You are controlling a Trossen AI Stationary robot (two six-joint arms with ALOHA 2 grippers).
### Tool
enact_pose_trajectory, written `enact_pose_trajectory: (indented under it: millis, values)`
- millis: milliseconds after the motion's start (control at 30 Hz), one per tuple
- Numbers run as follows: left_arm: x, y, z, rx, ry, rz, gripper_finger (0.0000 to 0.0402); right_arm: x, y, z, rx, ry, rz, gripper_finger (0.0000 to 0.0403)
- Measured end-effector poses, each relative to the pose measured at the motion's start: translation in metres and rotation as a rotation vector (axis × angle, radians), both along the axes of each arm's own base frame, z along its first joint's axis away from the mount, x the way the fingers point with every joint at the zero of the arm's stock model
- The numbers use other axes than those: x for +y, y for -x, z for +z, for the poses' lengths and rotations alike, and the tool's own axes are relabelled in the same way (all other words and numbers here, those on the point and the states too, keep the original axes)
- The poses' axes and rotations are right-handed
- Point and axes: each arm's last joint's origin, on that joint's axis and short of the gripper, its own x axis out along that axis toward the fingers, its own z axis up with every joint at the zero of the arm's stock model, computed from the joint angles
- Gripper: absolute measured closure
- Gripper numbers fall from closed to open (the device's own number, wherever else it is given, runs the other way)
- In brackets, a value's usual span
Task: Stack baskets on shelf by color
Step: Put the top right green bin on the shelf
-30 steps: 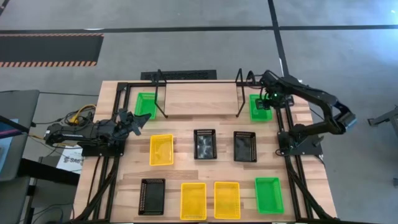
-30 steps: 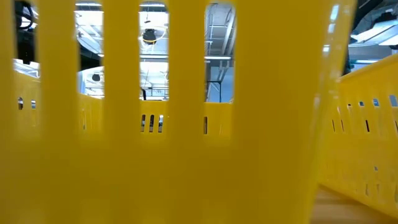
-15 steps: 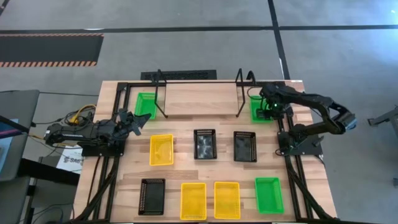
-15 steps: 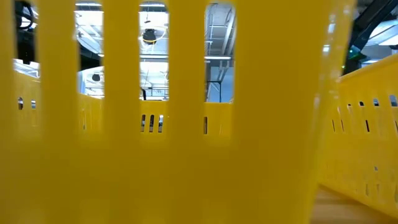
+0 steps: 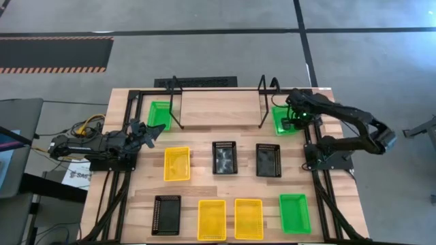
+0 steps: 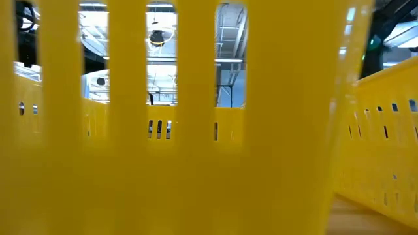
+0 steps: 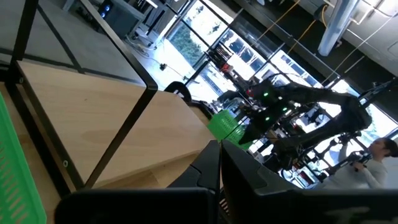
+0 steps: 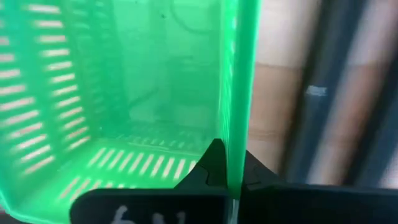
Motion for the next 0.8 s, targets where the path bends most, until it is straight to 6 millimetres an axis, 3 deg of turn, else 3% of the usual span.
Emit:
enact_pose_trajectory:
  millis: [233, 400, 500, 633, 800]
  values:
    - [0.000, 0.000, 0.000, 0.000, 0.000, 0.000, 0.0401, 0.026, 0.013, 0.090, -0.044, 0.223, -0.024, 0.0401]
    - [0.000, 0.000, 0.000, -0.001, 0.001, 0.000, 0.0401, 0.054, 0.018, 0.161, -0.319, 0.448, -0.039, 0.0401]
    - [0.000, 0.000, 0.000, 0.000, 0.000, 0.000, 0.0401, 0.065, 0.008, 0.194, -0.538, 0.560, 0.020, 0.0401]
    - [0.000, 0.000, 0.000, 0.000, 0.000, 0.000, 0.0401, 0.072, -0.023, 0.217, -0.693, 0.659, 0.137, 0.0402]
    - [0.000, 0.000, 0.000, 0.000, 0.000, -0.001, 0.0401, 0.072, -0.072, 0.220, -0.699, 0.665, 0.287, 0.0402]
